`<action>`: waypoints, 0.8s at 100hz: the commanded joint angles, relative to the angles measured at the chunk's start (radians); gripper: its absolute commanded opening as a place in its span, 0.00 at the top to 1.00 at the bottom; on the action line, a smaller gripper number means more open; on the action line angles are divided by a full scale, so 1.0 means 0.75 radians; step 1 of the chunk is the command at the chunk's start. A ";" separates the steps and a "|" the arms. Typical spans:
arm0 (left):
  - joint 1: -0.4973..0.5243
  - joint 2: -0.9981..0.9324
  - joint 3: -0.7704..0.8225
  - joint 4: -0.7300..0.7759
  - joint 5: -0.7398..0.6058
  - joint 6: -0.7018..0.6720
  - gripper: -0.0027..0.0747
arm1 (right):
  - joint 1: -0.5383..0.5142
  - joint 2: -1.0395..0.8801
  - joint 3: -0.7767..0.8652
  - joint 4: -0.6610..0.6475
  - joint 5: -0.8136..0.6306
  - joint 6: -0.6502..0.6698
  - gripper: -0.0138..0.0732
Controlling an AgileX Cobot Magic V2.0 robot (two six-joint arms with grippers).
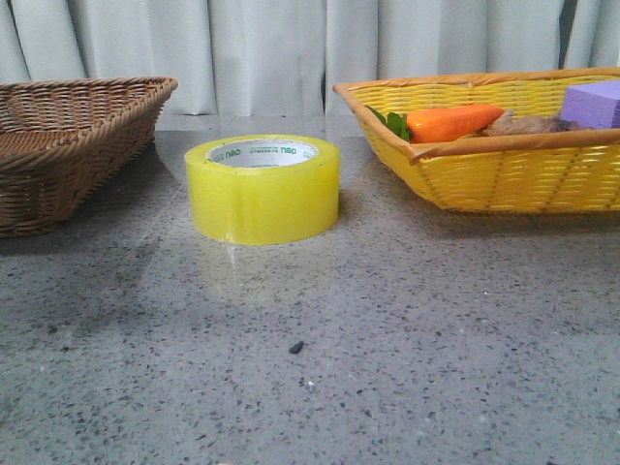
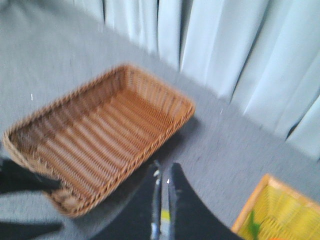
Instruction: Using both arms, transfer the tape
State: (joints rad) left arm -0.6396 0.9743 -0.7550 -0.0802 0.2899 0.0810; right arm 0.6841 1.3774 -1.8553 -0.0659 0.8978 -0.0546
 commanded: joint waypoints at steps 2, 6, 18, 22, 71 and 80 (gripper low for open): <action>-0.086 0.138 -0.177 -0.005 -0.004 0.077 0.48 | 0.001 -0.121 -0.045 -0.060 -0.097 -0.019 0.93; -0.113 0.204 -0.225 -0.005 0.026 0.106 0.46 | 0.001 -0.142 -0.045 -0.078 -0.074 -0.019 0.93; -0.154 0.377 -0.373 -0.005 0.098 0.151 0.40 | 0.001 -0.193 -0.045 -0.123 -0.017 -0.019 0.93; -0.161 0.433 -0.423 -0.005 0.130 0.157 0.40 | 0.001 -0.204 -0.042 -0.139 -0.007 -0.019 0.92; -0.164 0.851 -0.761 -0.114 0.355 0.263 0.41 | 0.001 -0.236 0.043 -0.211 0.019 -0.019 0.93; -0.164 0.882 -0.763 -0.114 0.361 0.263 0.41 | 0.001 -0.236 0.078 -0.215 0.013 -0.019 0.93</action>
State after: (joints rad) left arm -0.7561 1.6541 -1.2905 -0.1466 0.5932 0.2697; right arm 0.6841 1.2226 -1.7957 -0.1991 0.9848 -0.0563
